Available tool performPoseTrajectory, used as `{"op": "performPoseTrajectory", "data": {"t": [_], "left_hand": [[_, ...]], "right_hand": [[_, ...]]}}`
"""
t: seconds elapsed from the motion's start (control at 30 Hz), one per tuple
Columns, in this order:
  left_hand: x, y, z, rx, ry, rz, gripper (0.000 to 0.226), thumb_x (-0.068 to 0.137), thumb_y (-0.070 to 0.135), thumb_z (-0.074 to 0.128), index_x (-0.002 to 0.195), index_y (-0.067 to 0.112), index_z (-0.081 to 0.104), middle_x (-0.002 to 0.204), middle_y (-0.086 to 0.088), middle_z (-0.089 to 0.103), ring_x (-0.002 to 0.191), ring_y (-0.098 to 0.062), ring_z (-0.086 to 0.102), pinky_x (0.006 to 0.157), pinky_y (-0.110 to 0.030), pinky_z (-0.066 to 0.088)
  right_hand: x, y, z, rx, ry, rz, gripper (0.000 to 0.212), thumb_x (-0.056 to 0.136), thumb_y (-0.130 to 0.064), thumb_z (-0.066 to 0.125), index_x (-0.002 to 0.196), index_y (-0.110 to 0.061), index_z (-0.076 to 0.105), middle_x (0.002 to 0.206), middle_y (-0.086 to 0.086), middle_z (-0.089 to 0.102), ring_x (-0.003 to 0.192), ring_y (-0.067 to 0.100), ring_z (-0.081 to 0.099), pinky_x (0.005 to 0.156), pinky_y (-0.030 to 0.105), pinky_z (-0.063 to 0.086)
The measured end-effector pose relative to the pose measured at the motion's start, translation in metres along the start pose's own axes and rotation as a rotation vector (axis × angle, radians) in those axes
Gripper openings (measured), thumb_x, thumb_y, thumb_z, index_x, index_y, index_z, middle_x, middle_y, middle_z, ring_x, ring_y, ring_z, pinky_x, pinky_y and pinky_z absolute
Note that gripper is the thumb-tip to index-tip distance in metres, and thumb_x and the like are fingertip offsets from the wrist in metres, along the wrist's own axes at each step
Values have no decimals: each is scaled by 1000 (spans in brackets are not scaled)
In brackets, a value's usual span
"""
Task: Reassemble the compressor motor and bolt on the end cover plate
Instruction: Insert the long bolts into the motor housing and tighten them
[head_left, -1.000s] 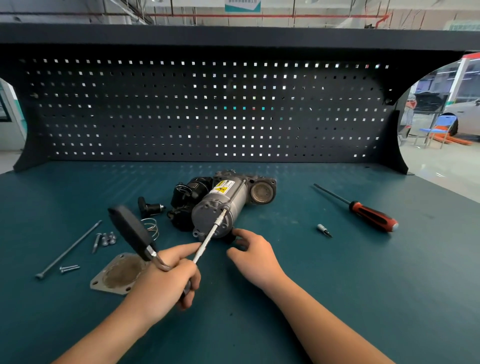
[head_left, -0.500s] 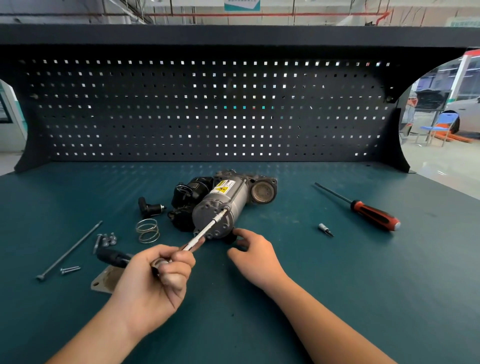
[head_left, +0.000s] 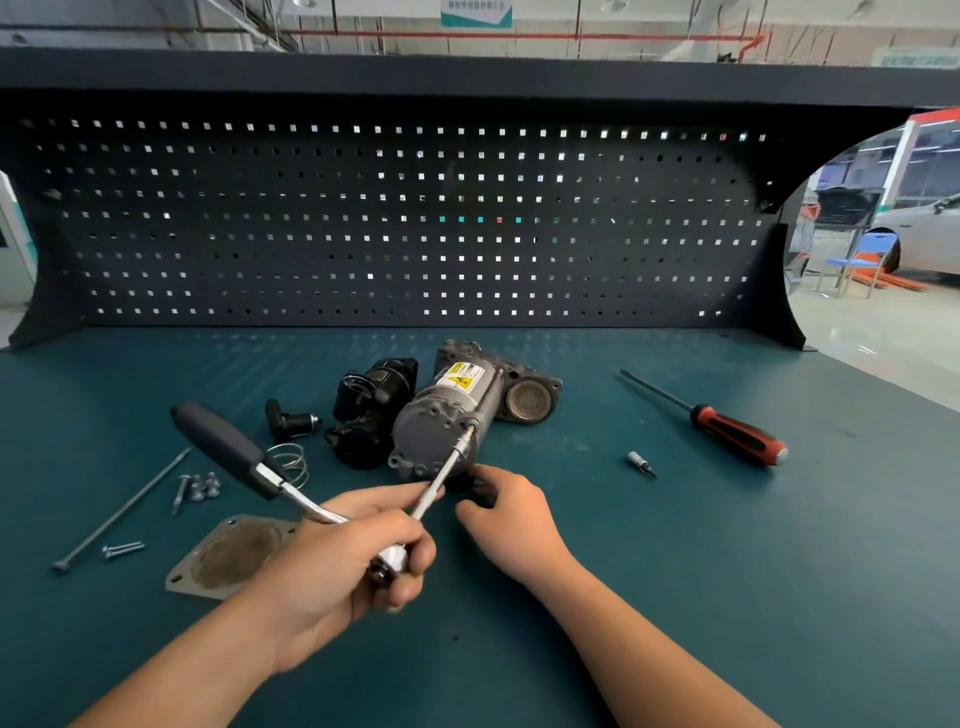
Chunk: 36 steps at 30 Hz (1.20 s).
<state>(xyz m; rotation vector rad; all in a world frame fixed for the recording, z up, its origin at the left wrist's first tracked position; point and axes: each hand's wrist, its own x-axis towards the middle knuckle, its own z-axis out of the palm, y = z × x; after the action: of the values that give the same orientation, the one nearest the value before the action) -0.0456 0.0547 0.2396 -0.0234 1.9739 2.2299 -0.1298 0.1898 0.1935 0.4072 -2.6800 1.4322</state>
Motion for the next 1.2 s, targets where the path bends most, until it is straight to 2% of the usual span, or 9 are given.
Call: {"op": "performPoseTrajectory", "data": {"t": [0.1, 0.23, 0.43, 0.57, 0.7, 0.77, 0.87, 1.07, 1.2], "left_hand": [[0, 1, 2, 12, 17, 16, 32, 85, -6, 48, 90, 13, 74, 53, -10, 47, 36, -15, 37, 36, -20, 31], [0, 3, 2, 149, -9, 58, 39, 78, 1, 53, 85, 33, 75, 52, -5, 49, 38, -14, 40, 38, -18, 29], [0, 10, 1, 385, 1, 80, 33, 64, 13, 50, 90, 17, 70, 52, -5, 51, 38, -15, 43, 40, -19, 29], [2, 23, -3, 860, 31, 124, 35, 83, 5, 42, 106, 25, 60, 54, 2, 53, 42, -12, 47, 48, -20, 38], [2, 26, 6, 1689, 172, 362, 20, 89, 28, 38, 107, 26, 46, 66, 3, 40, 66, -17, 50, 47, -25, 24], [5, 21, 8, 1793, 152, 418, 32, 91, 30, 36, 122, 24, 38, 68, 4, 38, 75, -23, 53, 47, -26, 23], [4, 19, -1, 1544, 177, 343, 23, 87, 24, 39, 109, 28, 45, 64, 3, 44, 59, -14, 44, 47, -23, 30], [1, 6, -8, 354, 72, 51, 42, 84, -9, 42, 110, 16, 62, 50, -6, 50, 37, -15, 42, 39, -18, 34], [-2, 2, -16, -338, -3, -112, 44, 63, 0, 58, 106, -1, 65, 51, -5, 44, 31, -11, 34, 33, -18, 34]], "right_hand": [[2, 2, 0, 61, 27, 1, 34, 84, -14, 56, 118, -14, 55, 106, 3, 66, 101, 20, 60, 82, 27, 47], [5, 6, 4, 98, 46, -41, 90, 84, -25, 65, 148, -35, 2, 120, -8, 53, 111, 9, 51, 83, 16, 37], [9, 9, -1, 10, 57, -154, 88, 84, -22, 64, 145, -45, 6, 156, -17, -3, 141, 1, 8, 90, 8, 19], [9, 12, -2, 21, 47, -152, 85, 85, -17, 61, 146, -45, 8, 156, -17, 1, 138, 0, 13, 78, -5, 17], [12, 13, -4, 26, 32, -151, 85, 84, -12, 60, 146, -42, 10, 157, -13, 1, 142, 6, 11, 90, 6, 16], [12, 11, -3, 19, 17, -143, 89, 83, -12, 62, 147, -41, 6, 157, -14, -4, 143, 7, 9, 94, 12, 16], [10, 9, 4, -26, 35, -223, 94, 82, -14, 64, 147, -37, -2, 155, -18, -8, 143, 3, 1, 100, 13, 16], [12, 7, -2, -198, 75, -277, 82, 83, -14, 56, 148, -38, 10, 154, -20, -9, 145, 10, -4, 113, 35, 23], [13, 2, 3, -216, 37, -267, 82, 82, -10, 52, 147, -41, 12, 156, -15, -9, 145, 13, -4, 114, 38, 21]]}}
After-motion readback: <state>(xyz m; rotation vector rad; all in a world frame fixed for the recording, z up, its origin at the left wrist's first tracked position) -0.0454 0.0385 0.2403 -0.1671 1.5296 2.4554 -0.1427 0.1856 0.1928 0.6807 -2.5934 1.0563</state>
